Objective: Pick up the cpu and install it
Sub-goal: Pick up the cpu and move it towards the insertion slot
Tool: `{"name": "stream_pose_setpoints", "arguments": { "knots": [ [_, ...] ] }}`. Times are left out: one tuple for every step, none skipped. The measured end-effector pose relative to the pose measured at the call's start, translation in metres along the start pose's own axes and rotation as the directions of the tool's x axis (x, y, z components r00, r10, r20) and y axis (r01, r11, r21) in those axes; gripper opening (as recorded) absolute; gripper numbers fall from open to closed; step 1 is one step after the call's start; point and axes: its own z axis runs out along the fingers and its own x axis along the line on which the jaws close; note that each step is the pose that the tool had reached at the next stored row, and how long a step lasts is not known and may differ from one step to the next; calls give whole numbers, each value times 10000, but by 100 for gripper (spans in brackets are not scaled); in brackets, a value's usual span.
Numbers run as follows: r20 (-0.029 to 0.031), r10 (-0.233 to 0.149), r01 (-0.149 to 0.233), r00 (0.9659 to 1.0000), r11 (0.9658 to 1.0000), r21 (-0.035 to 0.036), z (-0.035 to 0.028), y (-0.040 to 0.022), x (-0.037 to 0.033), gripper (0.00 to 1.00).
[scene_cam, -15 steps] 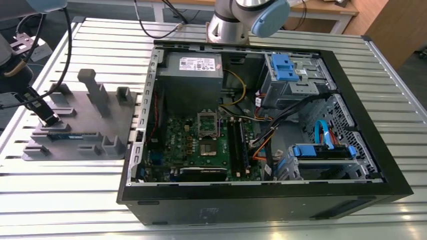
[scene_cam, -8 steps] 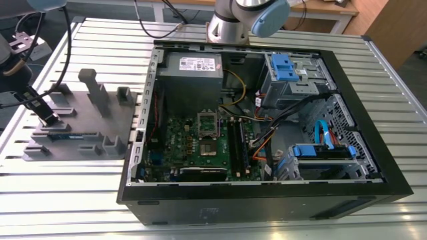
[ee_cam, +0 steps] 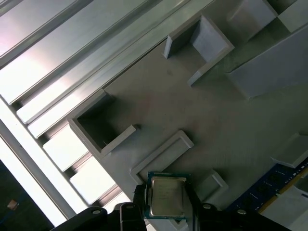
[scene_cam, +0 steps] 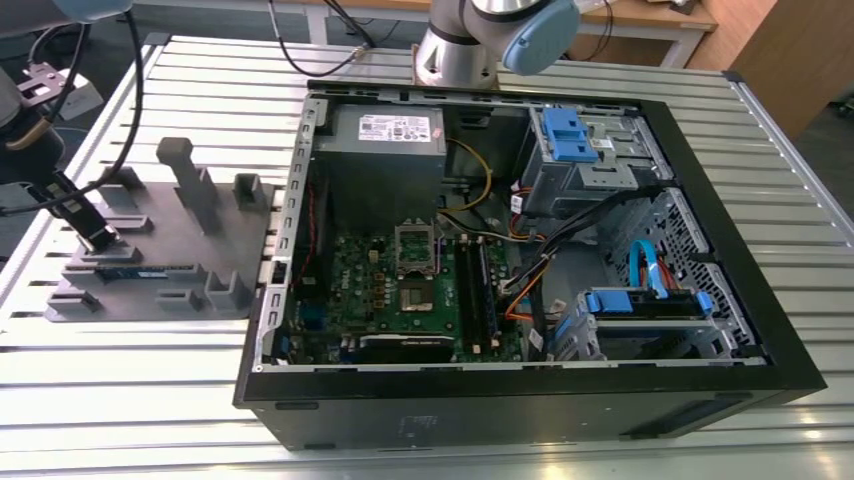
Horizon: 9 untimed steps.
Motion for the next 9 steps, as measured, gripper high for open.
{"name": "stream_pose_setpoints", "arguments": {
  "knots": [
    [-2,-73,73,10000,10000,-3,0,0,0,44],
    [-4,-126,126,9999,9999,-5,1,-1,0,44],
    [-4,-147,147,9999,9999,-7,3,-2,-1,44],
    [-5,-158,158,9999,9999,-8,4,-2,-2,44],
    [-5,-163,163,9999,9999,-8,5,-3,-2,44],
    [-5,-163,163,9999,9999,-8,6,-4,-3,44],
    [-6,-173,173,9998,9998,-7,8,-5,-3,44],
    [-8,-204,204,9998,9998,-8,9,-5,-3,44],
    [-9,-245,245,9997,9997,-8,10,-5,-3,44]
  ]
}}
